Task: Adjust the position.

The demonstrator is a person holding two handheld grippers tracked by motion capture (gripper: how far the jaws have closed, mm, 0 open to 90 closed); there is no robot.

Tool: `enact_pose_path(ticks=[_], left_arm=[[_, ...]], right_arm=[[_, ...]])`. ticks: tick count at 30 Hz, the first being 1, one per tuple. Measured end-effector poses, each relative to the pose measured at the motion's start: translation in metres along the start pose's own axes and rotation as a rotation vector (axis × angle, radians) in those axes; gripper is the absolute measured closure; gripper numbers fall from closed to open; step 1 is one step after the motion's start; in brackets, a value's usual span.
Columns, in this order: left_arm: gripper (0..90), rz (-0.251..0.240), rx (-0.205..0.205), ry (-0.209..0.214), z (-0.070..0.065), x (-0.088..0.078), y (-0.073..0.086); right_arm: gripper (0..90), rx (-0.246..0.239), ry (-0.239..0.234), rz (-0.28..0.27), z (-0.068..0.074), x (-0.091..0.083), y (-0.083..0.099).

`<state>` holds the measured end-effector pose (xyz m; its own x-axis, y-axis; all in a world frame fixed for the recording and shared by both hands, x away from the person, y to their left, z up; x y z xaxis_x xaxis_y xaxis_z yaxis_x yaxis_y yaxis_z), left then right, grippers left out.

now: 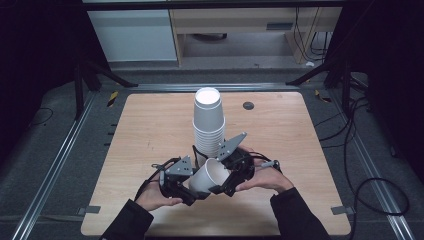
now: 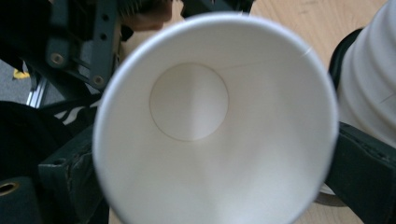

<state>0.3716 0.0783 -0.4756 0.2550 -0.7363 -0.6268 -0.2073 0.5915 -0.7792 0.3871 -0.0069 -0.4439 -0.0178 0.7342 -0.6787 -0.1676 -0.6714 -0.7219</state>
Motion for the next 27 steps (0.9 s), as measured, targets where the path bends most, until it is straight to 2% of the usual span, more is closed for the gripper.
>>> enact_pose_path(ticks=[4,6,9,16,23,27], left_arm=[[22.0,-0.002,-0.007,0.001,0.002,0.000,0.001],[21.9,-0.010,-0.015,-0.001,0.003,-0.001,0.001],[21.9,-0.010,-0.014,-0.010,0.004,-0.002,0.001],[21.9,-0.019,-0.021,-0.022,0.006,-0.003,0.001],[21.9,-0.058,-0.046,-0.036,0.007,-0.005,-0.004],[21.9,-0.067,-0.042,-0.037,0.005,-0.004,-0.006]], right_arm=[[3.3,0.007,0.029,-0.047,-0.002,-0.011,-0.003],[3.0,0.011,0.053,-0.091,-0.004,-0.019,-0.003],[2.7,0.030,0.063,-0.124,-0.004,-0.026,0.000],[2.9,0.072,0.051,-0.198,-0.001,-0.038,0.007],[2.7,0.096,0.065,-0.236,0.003,-0.043,0.013],[2.5,0.114,0.069,-0.252,0.004,-0.045,0.016]])
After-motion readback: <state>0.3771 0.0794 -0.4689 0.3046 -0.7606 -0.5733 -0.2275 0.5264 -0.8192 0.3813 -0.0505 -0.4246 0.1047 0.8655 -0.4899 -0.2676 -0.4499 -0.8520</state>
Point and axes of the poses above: each handheld gripper's, and its own axes: x roughly forward along the jaws, y roughly out of its underside, z roughly to its left, the point moved 9 cm from there along x, roughly forward along the jaws, and after that the axes turned 4 degrees about -y, right-handed, at the moved point
